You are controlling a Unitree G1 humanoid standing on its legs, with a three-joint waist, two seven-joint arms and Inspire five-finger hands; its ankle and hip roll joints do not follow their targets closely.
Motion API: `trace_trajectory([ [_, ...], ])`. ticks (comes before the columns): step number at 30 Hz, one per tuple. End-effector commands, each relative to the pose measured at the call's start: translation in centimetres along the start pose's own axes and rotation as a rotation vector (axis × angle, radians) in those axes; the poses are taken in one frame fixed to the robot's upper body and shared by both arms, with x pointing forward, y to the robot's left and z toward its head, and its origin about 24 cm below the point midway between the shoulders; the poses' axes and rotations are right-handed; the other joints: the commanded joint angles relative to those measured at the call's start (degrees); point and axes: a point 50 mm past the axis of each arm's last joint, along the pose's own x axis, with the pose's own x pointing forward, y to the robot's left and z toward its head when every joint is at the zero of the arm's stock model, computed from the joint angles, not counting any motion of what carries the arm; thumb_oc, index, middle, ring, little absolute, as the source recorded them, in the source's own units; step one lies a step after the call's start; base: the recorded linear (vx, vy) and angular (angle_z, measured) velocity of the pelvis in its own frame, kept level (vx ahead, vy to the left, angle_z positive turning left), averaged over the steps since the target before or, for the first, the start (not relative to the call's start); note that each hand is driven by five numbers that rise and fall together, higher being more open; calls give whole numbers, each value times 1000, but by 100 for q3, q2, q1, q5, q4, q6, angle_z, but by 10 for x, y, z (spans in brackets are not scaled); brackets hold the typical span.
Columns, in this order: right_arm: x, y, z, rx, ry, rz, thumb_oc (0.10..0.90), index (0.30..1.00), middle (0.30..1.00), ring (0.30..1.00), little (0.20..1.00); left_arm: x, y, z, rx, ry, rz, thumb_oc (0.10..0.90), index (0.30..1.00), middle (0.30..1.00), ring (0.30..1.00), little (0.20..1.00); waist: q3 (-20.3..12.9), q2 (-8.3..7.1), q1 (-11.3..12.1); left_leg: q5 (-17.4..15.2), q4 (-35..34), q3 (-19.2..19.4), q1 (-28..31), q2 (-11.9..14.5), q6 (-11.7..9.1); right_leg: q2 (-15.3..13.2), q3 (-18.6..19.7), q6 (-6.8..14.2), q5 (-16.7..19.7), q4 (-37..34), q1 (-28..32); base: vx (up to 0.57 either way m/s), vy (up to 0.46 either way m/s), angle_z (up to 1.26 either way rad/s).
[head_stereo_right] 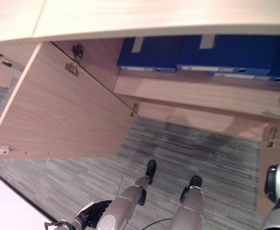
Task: Put the empty folder in the office cabinet
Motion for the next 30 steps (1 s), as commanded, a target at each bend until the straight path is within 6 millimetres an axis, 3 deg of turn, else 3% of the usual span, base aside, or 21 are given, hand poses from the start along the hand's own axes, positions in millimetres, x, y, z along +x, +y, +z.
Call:
trace_trajectory([
  [1,8,-31,73,54,-237,-88,400,300,300,300,300,-14,-11,-17,30,27,-82,800,900,900,900,900,-107,-65,79,-1575,1129,-47,4,156,-204,-27,20,165,-349,-173,238,-27,11,10],
  [5,7,-49,108,220,-314,-154,400,300,300,300,300,-15,-6,-15,20,18,-65,800,900,900,900,900,-40,44,49,-1696,1541,71,-487,128,-191,-111,232,114,-527,324,-343,-5,-13,-2],
  [7,7,-52,113,236,-326,-163,400,300,300,300,300,-16,-5,-16,20,18,-62,800,900,900,900,900,-43,43,38,-1723,1617,78,-563,122,-191,-121,262,97,-564,409,-428,-3,-13,-3],
  [8,5,-57,127,277,-363,-174,400,300,300,300,300,-17,-3,-16,16,22,-56,800,900,900,900,900,-45,35,3,-1781,1711,103,-666,99,-186,-138,333,72,-628,580,-579,0,0,0],
  [15,-2,-57,159,334,-437,-173,400,300,300,300,300,-16,0,-15,-7,20,-37,800,900,900,900,900,-56,7,-42,-1837,1788,216,-850,79,-174,-128,483,48,-637,722,-918,7,2,-6],
  [19,-8,-45,177,317,-478,-128,400,300,300,300,300,-14,4,-13,-22,16,-22,800,900,900,900,900,-58,-40,-77,-1839,1752,291,-870,88,-170,-75,603,11,-634,763,-1067,16,-25,-10],
  [22,-12,-25,182,301,-491,-61,400,300,300,300,300,-9,7,-8,-60,2,4,800,900,900,900,900,-30,-92,-95,-1862,1786,304,-829,113,-165,-47,621,-4,-615,757,-1043,12,-30,-10],
  [30,-18,-3,185,302,-498,24,400,300,300,300,300,-7,7,-8,-68,7,5,800,900,900,900,900,-31,-141,-24,-1824,1663,235,-686,131,-164,-12,554,-8,-597,663,-890,3,-25,-3],
])
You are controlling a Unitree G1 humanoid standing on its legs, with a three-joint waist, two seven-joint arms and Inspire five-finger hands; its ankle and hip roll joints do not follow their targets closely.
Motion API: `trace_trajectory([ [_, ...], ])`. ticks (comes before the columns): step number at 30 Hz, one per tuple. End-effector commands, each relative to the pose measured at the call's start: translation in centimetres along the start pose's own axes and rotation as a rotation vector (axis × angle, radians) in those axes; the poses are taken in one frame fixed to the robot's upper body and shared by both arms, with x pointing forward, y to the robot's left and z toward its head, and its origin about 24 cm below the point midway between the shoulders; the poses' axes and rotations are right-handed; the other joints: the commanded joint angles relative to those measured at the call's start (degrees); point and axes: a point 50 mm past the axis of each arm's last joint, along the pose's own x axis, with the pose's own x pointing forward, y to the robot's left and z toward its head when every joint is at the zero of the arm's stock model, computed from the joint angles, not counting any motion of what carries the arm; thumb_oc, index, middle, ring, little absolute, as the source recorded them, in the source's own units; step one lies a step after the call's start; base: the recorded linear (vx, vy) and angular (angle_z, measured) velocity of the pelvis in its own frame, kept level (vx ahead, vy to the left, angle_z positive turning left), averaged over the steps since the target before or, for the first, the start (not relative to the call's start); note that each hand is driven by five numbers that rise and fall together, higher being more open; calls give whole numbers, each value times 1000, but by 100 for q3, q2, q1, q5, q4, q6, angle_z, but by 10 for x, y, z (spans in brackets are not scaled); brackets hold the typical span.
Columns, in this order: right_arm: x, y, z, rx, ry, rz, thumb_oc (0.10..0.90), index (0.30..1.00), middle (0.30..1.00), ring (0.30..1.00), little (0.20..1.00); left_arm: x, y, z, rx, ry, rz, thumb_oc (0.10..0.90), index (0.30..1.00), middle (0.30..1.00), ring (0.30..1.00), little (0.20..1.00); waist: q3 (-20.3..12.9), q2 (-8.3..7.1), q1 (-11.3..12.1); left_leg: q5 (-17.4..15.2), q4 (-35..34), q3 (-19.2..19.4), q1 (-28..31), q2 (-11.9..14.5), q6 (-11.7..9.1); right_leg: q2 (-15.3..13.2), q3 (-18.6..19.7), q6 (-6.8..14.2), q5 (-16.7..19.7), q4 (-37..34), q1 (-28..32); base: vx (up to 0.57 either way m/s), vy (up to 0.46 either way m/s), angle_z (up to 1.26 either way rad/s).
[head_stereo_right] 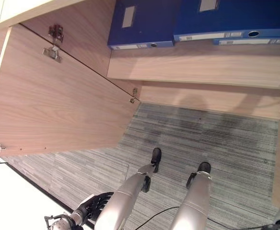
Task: Put the empty folder in the office cabinet
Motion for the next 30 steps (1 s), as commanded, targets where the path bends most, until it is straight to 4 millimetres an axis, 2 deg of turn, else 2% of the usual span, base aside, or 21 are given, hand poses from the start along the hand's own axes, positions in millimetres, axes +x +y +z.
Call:
trace_trajectory([
  [1,3,-8,65,68,-270,21,400,300,300,300,300,-10,-3,-21,-33,57,-6,800,900,900,900,900,-166,44,-48,-1499,747,-281,239,341,-179,113,-218,24,-415,-286,370,0,0,0],
  [7,-4,14,52,135,-235,94,400,300,300,300,300,-12,-7,-26,-35,74,-13,800,900,900,900,900,-181,58,25,-1421,577,-339,384,338,-174,123,-308,37,-371,-404,538,-1,-7,-2],
  [11,-13,35,38,176,-213,171,400,300,300,300,300,-9,-8,-22,-42,62,-9,800,900,900,900,900,-185,44,58,-1369,426,-395,538,331,-179,149,-388,49,-333,-551,725,0,0,0],
  [16,-30,65,22,254,-196,277,400,300,300,300,300,-5,-5,-16,-44,45,1,800,900,900,900,900,-170,-54,59,-1311,227,-465,722,377,-185,216,-494,71,-240,-810,955,-7,1,1],
  [17,-39,78,19,287,-193,323,400,300,300,300,300,-4,-3,-14,-51,42,10,800,900,900,900,900,-161,-102,53,-1295,170,-484,774,398,-183,254,-521,75,-202,-895,1023,-10,5,4],
  [19,-43,84,19,296,-198,350,400,300,300,300,300,-3,-3,-14,-56,40,12,800,900,900,900,900,-161,-132,51,-1290,139,-492,802,405,-183,265,-530,78,-188,-922,1049,0,0,0],
  [20,-52,95,15,322,-192,392,400,300,300,300,300,-1,-2,-11,-59,34,21,800,900,900,900,900,-159,-178,43,-1273,96,-497,844,425,-189,288,-550,80,-154,-1018,1120,-9,8,-5],
  [25,-68,113,8,410,-168,448,400,300,300,300,300,3,2,-4,-84,12,46,800,900,900,900,900,-152,-274,21,-1209,-35,-517,931,483,-188,346,-579,92,-61,-1207,1241,-24,22,-6],
  [26,-78,121,4,446,-162,481,400,300,300,300,300,3,4,-3,-95,10,55,800,900,900,900,900,-132,-300,-1,-1032,-127,-499,910,517,-171,373,-633,66,155,-1355,1244,3,15,-5],
  [27,-79,121,2,445,-160,481,400,300,300,300,300,3,4,-4,-95,13,55,800,900,900,900,900,-163,-320,-2,-1162,-140,-512,992,527,-185,393,-590,96,-8,-1333,1312,-89,39,-10],
  [28,-83,124,0,460,-160,499,400,300,300,300,300,4,4,-2,-99,8,59,800,900,900,900,900,-135,-332,-17,-1009,-170,-493,943,536,-173,392,-650,71,191,-1411,1287,13,-1,-6],
  [29,-92,127,-9,483,-150,527,400,300,300,300,300,5,5,-2,-112,6,67,800,900,900,900,900,-151,-388,-52,-961,-271,-505,1010,586,-173,430,-692,78,248,-1550,1377,-82,28,-9],
  [30,-92,126,-9,483,-150,527,400,300,300,300,300,5,5,-2,-111,6,67,800,900,900,900,900,-151,-389,-51,-960,-273,-506,1012,587,-173,431,-694,77,249,-1553,1380,12,3,-7],
])
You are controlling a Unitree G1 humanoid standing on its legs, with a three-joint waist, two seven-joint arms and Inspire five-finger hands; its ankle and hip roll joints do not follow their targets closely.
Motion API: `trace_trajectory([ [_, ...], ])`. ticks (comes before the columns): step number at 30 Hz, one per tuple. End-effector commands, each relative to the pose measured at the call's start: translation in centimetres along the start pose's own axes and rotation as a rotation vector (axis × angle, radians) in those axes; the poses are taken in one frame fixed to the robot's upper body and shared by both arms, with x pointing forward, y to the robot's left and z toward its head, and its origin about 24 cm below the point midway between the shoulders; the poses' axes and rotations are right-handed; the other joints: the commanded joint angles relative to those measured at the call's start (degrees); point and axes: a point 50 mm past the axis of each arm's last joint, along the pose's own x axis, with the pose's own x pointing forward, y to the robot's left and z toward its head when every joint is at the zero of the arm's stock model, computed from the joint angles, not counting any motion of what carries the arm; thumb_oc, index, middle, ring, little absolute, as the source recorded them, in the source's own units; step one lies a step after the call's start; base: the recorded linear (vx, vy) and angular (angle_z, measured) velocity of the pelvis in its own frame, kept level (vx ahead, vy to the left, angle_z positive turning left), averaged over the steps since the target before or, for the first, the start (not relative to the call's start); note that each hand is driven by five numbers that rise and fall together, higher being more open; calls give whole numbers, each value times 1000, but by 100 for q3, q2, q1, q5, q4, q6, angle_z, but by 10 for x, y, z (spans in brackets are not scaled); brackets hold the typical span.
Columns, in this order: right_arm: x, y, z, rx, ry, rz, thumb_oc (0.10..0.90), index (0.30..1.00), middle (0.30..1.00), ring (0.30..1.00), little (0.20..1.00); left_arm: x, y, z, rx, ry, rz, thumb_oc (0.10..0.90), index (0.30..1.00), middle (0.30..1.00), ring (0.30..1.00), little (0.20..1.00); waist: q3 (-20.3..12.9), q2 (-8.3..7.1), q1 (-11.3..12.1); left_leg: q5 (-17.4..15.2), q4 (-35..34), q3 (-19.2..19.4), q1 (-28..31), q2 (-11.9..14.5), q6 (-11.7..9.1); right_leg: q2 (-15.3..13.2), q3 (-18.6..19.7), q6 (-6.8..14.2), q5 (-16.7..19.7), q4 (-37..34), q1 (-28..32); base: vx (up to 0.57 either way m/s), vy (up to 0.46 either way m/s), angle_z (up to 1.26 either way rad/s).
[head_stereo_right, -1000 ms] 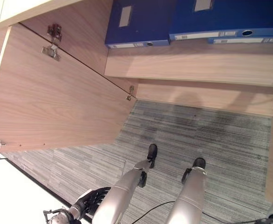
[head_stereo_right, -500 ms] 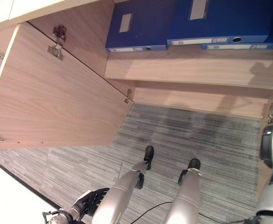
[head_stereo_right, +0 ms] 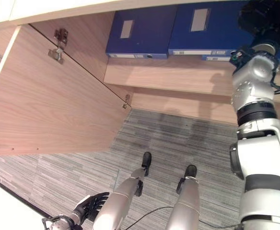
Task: Put the empty folder in the office cabinet
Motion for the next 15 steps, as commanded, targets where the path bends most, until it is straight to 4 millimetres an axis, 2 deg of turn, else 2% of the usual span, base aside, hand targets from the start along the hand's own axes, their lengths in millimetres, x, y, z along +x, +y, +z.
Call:
trace_trajectory([
  [1,-3,13,55,112,-272,104,400,300,300,300,300,4,-3,7,-46,-39,-5,800,900,900,900,900,-92,-234,-10,-1192,226,-323,493,208,-180,90,-265,86,-233,-576,579,13,7,-8],
  [4,-19,9,32,155,-259,127,400,300,300,300,300,8,-3,12,-62,-49,15,800,900,900,900,900,-82,-330,-104,-1159,129,-323,590,274,-180,140,-292,92,-165,-741,713,11,-6,-3],
  [7,-39,-4,3,153,-223,128,400,300,300,300,300,15,-4,20,-59,-69,31,800,900,900,900,900,-101,-409,-254,-1148,12,-283,714,341,-172,204,-261,77,-124,-892,816,27,-9,-8],
  [12,-71,-40,-50,115,-98,52,400,300,300,300,300,20,-6,28,-91,-91,54,800,900,900,900,900,-159,-513,-463,-1085,-238,-160,950,519,-192,339,-187,75,-38,-1155,961,29,-27,-14],
  [13,-71,-41,-50,115,-97,51,400,300,300,300,300,20,-6,27,-90,-90,54,800,900,900,900,900,-161,-515,-458,-1084,-244,-158,957,522,-192,341,-186,74,-36,-1159,966,38,-53,-29],
  [15,-100,-68,-84,87,11,0,400,300,300,300,300,20,-7,23,-126,-73,68,800,900,900,900,900,-207,-627,-641,-1080,-289,-21,1170,671,-221,465,-72,64,-47,-1267,1114,62,-84,-25],
])
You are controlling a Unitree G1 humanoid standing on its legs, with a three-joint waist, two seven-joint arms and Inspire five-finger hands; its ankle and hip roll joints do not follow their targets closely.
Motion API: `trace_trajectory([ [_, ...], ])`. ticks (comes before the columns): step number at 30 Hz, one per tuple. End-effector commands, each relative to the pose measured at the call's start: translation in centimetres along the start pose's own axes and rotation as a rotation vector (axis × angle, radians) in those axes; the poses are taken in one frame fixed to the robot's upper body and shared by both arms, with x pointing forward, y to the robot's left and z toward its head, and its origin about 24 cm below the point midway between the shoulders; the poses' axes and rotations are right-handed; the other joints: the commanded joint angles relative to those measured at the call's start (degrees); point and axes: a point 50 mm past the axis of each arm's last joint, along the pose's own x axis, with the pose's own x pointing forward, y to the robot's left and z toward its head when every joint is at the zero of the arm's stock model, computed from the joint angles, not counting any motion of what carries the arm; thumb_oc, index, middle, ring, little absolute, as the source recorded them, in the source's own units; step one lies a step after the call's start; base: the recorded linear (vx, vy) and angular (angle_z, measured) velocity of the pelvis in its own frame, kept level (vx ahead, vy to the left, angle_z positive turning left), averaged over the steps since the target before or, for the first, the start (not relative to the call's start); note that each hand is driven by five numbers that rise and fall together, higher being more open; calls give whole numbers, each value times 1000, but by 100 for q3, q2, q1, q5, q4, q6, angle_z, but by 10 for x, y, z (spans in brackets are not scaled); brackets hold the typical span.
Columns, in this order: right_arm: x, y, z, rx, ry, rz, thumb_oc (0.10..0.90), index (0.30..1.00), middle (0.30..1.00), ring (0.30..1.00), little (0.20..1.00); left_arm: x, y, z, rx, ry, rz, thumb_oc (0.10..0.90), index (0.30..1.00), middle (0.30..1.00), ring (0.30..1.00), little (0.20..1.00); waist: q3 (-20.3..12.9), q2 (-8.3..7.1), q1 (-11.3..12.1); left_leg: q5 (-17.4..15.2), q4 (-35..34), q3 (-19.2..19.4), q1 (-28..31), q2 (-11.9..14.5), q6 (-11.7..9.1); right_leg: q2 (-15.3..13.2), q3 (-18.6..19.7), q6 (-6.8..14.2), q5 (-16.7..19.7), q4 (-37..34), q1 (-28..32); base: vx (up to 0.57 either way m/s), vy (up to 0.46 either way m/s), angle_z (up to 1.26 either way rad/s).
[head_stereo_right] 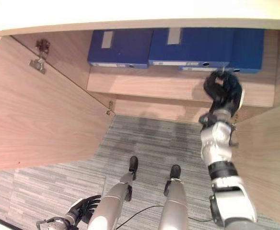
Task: Put the empty folder in the office cabinet
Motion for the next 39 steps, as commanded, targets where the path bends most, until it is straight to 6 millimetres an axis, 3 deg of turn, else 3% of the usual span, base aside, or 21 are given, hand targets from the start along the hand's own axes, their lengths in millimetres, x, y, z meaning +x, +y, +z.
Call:
trace_trajectory([
  [1,3,4,48,4,-244,90,400,300,300,300,300,17,-23,43,-88,-167,-30,800,900,900,900,900,-198,-131,-236,-1101,310,-271,582,405,-253,140,-187,26,-237,-562,616,54,-65,-23],
  [4,-10,-12,29,-13,-191,77,400,300,300,300,300,15,-19,35,-117,-145,-13,800,900,900,900,900,-167,-279,-355,-1108,706,-100,561,442,-296,263,-12,-24,-252,-725,847,33,-82,-30],
  [5,-16,-34,27,-38,-183,32,400,300,300,300,300,15,-16,38,-111,-157,-9,800,900,900,900,900,-22,-403,-411,-821,1677,73,172,468,-307,243,5,-145,-366,-693,1033,19,-253,-48],
  [6,-19,-46,27,-61,-179,2,400,300,300,300,300,14,-15,35,-104,-152,-6,800,900,900,900,900,-6,-439,-426,-850,1948,260,-53,456,-201,258,-59,-238,-491,-695,1175,14,-233,-38],
  [9,-14,-44,33,-71,-195,-3,400,300,300,300,300,15,-15,37,-100,-153,-7,800,900,900,900,900,50,-370,-382,-859,1638,301,-197,259,-164,369,-74,-222,-526,-667,1283,78,-53,-1],
  [11,-7,-40,39,-82,-209,-3,400,300,300,300,300,14,-19,35,-95,-149,-21,800,900,900,900,900,132,-283,-195,-432,1160,38,-396,29,-221,634,36,-218,-569,-659,1387,197,34,-21],
  [12,3,-32,45,-67,-225,-15,400,300,300,300,300,13,-19,36,-86,-156,-31,800,900,900,900,900,249,-310,78,-253,480,-214,-788,-18,-249,883,115,-164,-704,-590,1522,204,0,-33],
  [14,6,-30,45,-61,-223,-21,400,300,300,300,300,12,-18,35,-77,-152,-30,800,900,900,900,900,271,-316,153,-243,382,-240,-815,9,-230,937,139,-160,-748,-535,1548,210,33,-79],
  [15,6,-16,38,-34,-203,10,400,300,300,300,300,10,-17,25,-81,-124,-17,800,900,900,900,900,237,-342,215,-228,30,-303,-513,79,-136,1046,253,-113,-889,-439,1614,191,76,-96],
  [23,4,-7,23,-29,-151,7,400,300,300,300,300,13,-15,35,-45,-155,-6,800,900,900,900,900,9,-461,310,-63,342,-139,-574,121,-93,905,282,24,-857,-542,1622,190,154,-26],
  [24,2,-9,14,-38,-118,-8,400,300,300,300,300,13,-9,44,-73,-187,8,800,900,900,900,900,-61,-607,346,-207,442,-80,-548,69,-25,810,337,109,-841,-694,1789,169,95,7],
  [27,-3,-9,4,-24,-87,-16,400,300,300,300,300,13,0,54,-98,-222,28,800,900,900,900,900,-92,-752,379,-334,482,-41,-492,53,57,761,325,273,-638,-569,1747,161,73,-8],
  [28,-6,-7,-3,-15,-66,-19,400,300,300,300,300,14,5,60,-101,-234,43,800,900,900,900,900,-76,-833,378,-416,487,-27,-424,71,102,731,275,442,-418,-273,1638,135,157,-9],
  [29,-6,5,-8,-12,-47,11,400,300,300,300,300,14,14,65,-103,-244,75,800,900,900,900,900,39,-879,383,-510,454,39,-228,196,197,569,-20,740,237,609,1202,61,135,0],
  [33,-3,15,-7,-8,-42,29,400,300,300,300,300,12,19,65,-62,-241,98,800,900,900,900,900,217,-752,386,-601,415,18,-7,295,338,450,-264,919,522,1258,757,73,150,-9],
  [34,1,16,-3,-10,-52,30,400,300,300,300,300,12,21,66,-66,-247,104,800,900,900,900,900,257,-754,404,-638,433,10,-11,282,332,371,-328,862,482,1018,743,91,-47,-23],
  [35,12,26,13,-6,-93,43,400,300,300,300,300,12,25,74,-106,-279,110,800,900,900,900,900,325,-778,456,-776,581,-28,-91,271,246,179,-535,634,274,-165,820,91,-47,-21],
  [36,12,26,13,-6,-93,44,400,300,300,300,300,12,25,74,-106,-279,110,800,900,900,900,900,328,-774,454,-777,582,-32,-89,273,245,181,-539,633,276,-170,827,179,-169,-25],
  [37,20,27,30,-19,-143,37,400,300,300,300,300,12,28,78,-154,-300,117,800,900,900,900,900,322,-821,490,-933,593,-71,-79,198,155,52,-400,550,499,-1415,749,117,-107,-21],
  [38,21,27,30,-20,-143,37,400,300,300,300,300,12,28,78,-154,-300,117,800,900,900,900,900,325,-814,494,-937,594,-69,-74,206,154,62,-401,549,513,-1441,764,217,-233,-20],
  [39,34,16,50,-57,-185,-8,400,300,300,300,300,12,27,81,-124,-313,104,800,900,900,900,900,305,-844,487,-1057,757,-197,-186,3,93,0,-71,576,711,-2104,868,91,-121,6],
])
